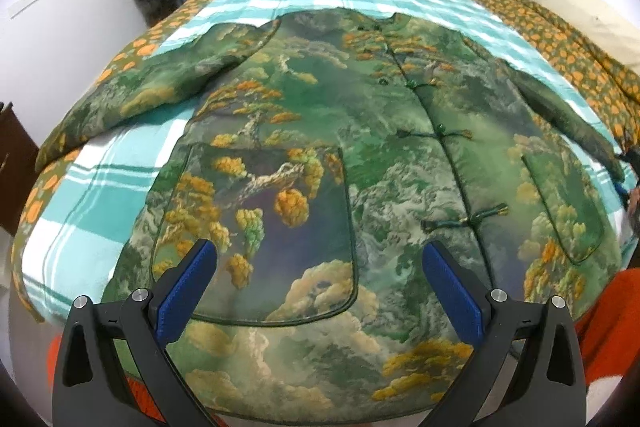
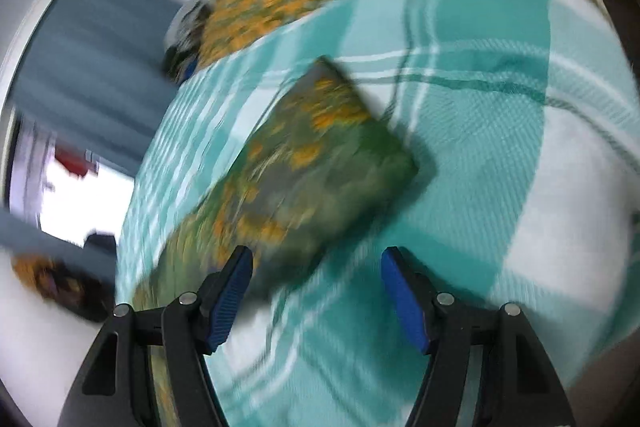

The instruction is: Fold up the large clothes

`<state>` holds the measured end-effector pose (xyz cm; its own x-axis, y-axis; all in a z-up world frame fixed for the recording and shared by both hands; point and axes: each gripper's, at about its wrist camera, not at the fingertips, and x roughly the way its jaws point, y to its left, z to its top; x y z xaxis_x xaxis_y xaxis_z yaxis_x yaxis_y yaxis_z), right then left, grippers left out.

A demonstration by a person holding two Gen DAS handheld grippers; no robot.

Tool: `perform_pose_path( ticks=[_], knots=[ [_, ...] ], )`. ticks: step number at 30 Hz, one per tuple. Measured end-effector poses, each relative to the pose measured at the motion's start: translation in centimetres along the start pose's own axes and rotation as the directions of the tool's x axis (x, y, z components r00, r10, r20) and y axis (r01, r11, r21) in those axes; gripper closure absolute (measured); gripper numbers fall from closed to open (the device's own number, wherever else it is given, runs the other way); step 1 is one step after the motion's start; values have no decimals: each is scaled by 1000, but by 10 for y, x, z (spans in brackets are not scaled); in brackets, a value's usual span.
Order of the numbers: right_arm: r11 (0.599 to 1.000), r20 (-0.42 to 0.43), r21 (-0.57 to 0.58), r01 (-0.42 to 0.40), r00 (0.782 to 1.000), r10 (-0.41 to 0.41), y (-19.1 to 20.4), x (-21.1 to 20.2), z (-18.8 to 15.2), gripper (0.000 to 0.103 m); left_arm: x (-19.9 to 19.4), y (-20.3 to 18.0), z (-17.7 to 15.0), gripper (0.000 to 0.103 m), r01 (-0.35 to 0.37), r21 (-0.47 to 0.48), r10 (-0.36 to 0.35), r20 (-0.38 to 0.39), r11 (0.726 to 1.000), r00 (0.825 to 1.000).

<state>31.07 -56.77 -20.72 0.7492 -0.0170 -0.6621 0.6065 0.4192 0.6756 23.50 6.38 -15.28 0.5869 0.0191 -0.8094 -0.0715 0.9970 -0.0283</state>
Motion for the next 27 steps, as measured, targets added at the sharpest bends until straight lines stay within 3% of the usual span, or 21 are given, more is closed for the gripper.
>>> perform_pose_path(
  ticks=[2,3,4,6,8,11,14,17,22,27],
  knots=[
    [1000,27,8,-2,1000,2,3,6,7,40,3,3,-2,1,-3,-11,3,-9,1000,1000],
    [1000,31,-2,0,1000,0,7,10,10,64,4,4,-2,1,-4,-18,4,-14,1000,1000],
    [1000,32,-21,19,999,-18,12,12,11,77,5,5,-3,1,-4,-22,4,-16,1000,1000],
    [993,80,-105,53,996,-45,33,6,9,90,5,8,-3,1,-5,-32,5,-13,999,1000],
    [969,131,-242,42,991,-10,68,-11,1,91,4,11,-3,1,-2,-43,2,-2,999,1000],
    [877,121,-479,-31,988,101,137,-38,-33,92,3,14,-3,1,9,-59,-8,9,998,1000],
    [727,35,-671,-147,973,230,213,-67,-93,92,3,15,-3,1,29,-75,-28,13,997,1000],
    [602,-84,-755,-259,949,304,265,-78,-155,92,-3,17,-3,1,45,-83,-43,24,996,999],
    [453,-248,-819,-353,929,276,307,-54,-261,92,-13,20,-4,1,66,-89,-62,45,994,997],
    [415,-315,-834,-363,931,181,295,-15,-339,89,-14,19,1,1,109,-84,-107,24,990,994]
  ],
)
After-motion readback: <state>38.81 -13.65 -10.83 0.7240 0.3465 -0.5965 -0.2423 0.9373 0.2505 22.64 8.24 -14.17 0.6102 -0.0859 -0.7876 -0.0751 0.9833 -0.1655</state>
